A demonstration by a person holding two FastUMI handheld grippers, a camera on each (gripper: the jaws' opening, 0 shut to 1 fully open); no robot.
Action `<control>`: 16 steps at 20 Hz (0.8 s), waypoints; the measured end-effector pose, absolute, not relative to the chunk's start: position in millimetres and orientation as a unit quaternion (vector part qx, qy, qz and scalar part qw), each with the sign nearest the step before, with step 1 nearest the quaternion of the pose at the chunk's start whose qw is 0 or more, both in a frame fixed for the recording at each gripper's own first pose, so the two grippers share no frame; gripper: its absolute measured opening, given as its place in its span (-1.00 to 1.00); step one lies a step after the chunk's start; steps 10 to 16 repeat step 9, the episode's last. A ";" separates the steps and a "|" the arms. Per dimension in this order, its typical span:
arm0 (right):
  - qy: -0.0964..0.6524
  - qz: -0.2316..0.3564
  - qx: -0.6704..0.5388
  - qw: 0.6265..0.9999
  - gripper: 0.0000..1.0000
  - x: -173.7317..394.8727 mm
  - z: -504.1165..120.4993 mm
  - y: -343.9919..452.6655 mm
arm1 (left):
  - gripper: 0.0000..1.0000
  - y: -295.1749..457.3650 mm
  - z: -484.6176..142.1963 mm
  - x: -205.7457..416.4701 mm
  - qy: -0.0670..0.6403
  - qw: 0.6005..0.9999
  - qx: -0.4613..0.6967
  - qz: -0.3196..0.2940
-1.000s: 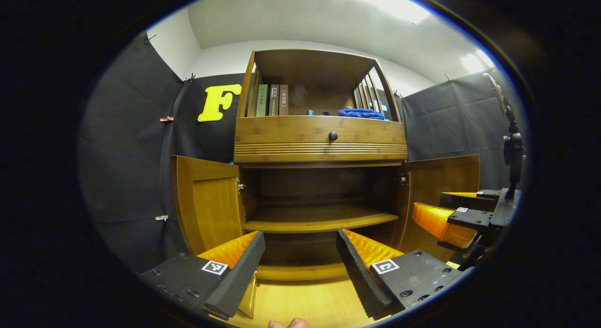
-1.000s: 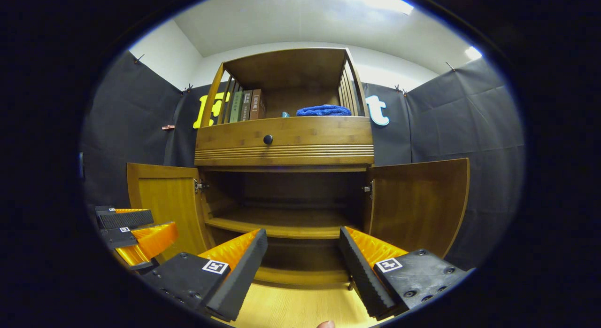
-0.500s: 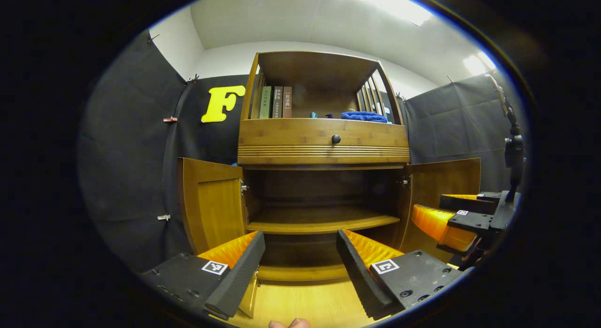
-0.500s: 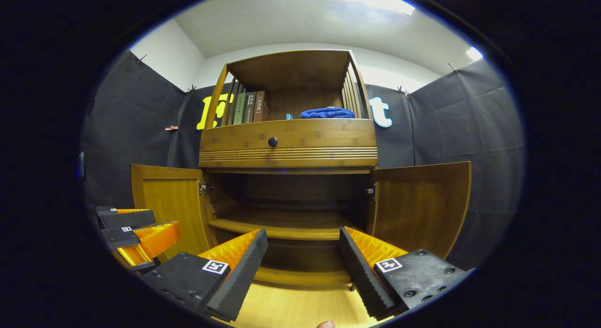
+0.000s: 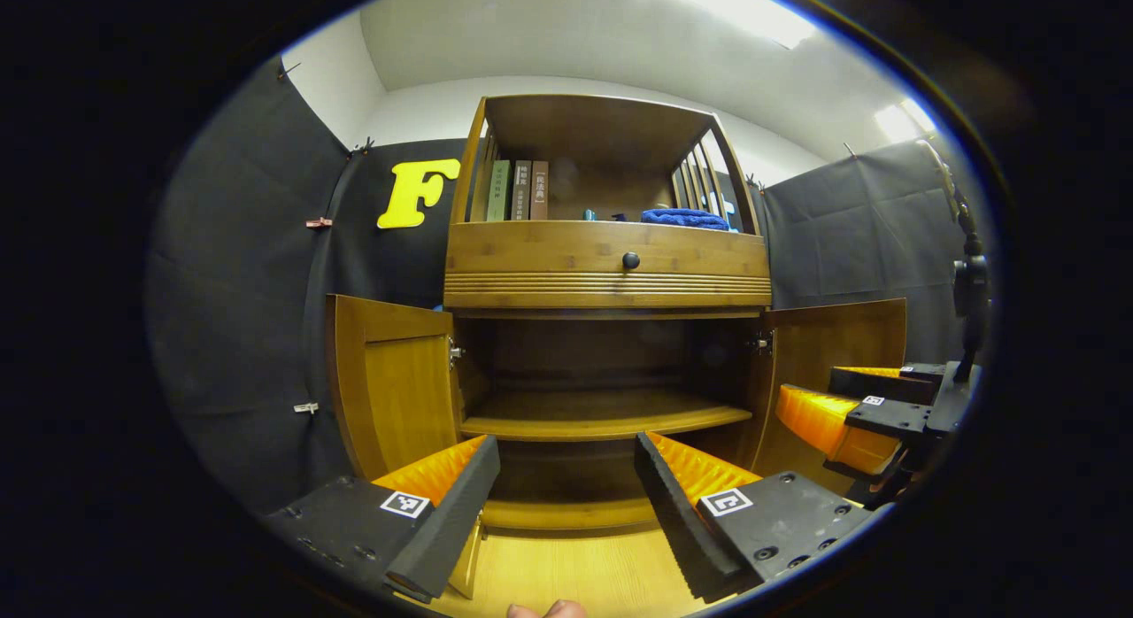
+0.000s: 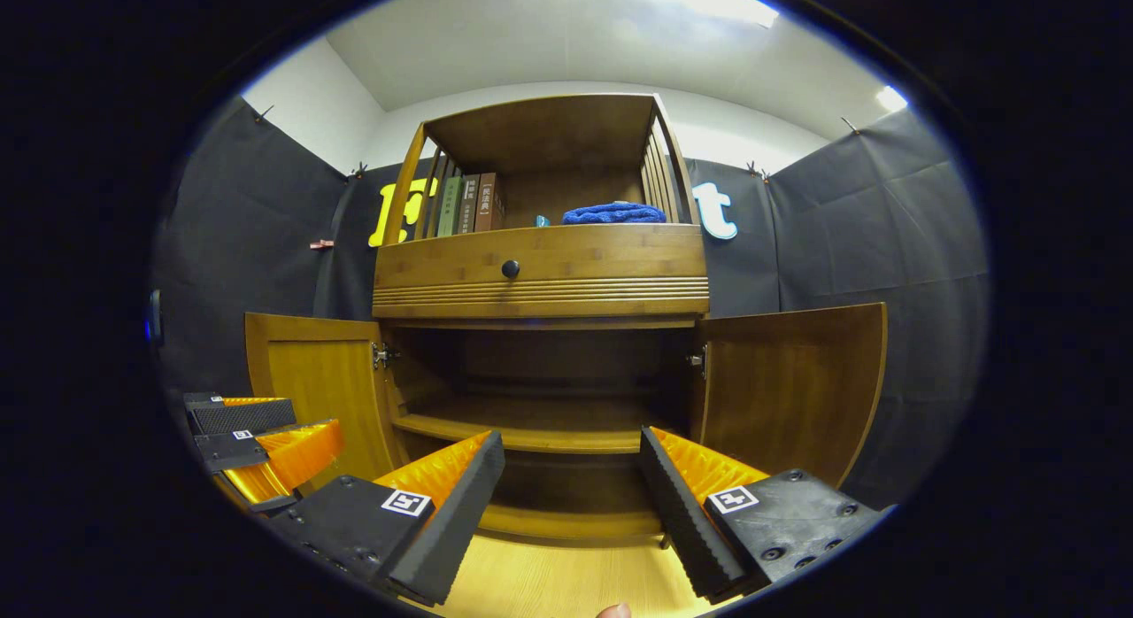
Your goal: Open the right door of the double-door shoe cabinet with the right hand, and open the left door with the left hand.
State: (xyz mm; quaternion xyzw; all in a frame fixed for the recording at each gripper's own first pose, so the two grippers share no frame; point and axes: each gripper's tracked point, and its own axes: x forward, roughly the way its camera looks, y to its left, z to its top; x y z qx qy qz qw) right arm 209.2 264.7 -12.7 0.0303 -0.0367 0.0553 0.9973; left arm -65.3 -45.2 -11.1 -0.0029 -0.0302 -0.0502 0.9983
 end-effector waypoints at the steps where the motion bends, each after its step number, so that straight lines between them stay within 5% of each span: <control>1: -0.037 0.055 0.029 0.997 0.95 209.2 -12.7 264.7 | 0.91 -45.8 -11.1 -65.1 -0.030 0.998 -0.002 -0.051; 16: -0.038 0.061 0.026 0.997 0.95 209.6 -11.2 269.2 | 0.91 -41.7 -9.4 -64.8 -0.030 0.998 -0.001 -0.048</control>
